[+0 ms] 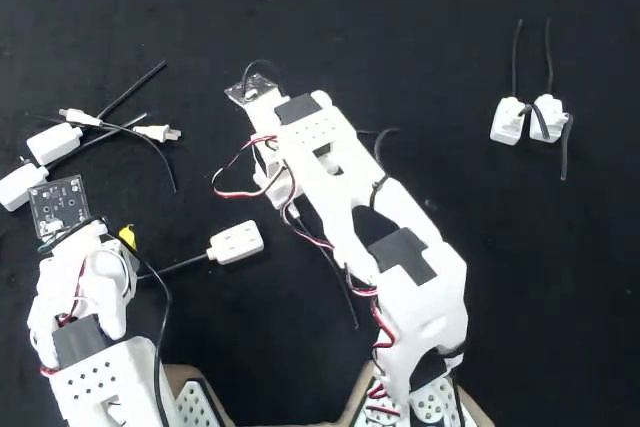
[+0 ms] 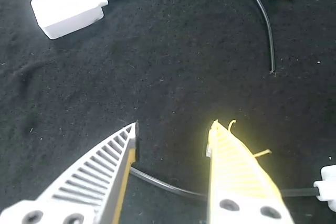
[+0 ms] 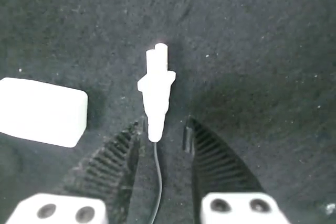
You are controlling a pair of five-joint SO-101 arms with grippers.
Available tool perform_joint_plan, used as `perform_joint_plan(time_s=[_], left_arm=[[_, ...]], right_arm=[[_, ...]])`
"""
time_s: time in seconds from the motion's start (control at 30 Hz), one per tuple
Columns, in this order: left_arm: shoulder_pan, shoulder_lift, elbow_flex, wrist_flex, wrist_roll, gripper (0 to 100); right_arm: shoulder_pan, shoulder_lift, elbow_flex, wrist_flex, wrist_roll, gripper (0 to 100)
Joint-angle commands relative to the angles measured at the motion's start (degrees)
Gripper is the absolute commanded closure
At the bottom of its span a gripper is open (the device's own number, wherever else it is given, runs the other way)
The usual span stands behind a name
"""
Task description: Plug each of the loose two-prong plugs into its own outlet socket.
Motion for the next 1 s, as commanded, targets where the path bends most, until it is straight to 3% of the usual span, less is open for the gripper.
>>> perform_joint_plan(time_s=[0.0, 0.97], left_arm=[[0.04, -0.53, -0.75, -0.09, -0.44, 78], [0.04, -0.53, -0.75, -0.09, -0.44, 78]], right_arm=[[-2.9, -0.75, -2.59, 1.14, -1.05, 89.0], [-0.62, 5.23, -3.56, -6.95, -1.14, 89.2]])
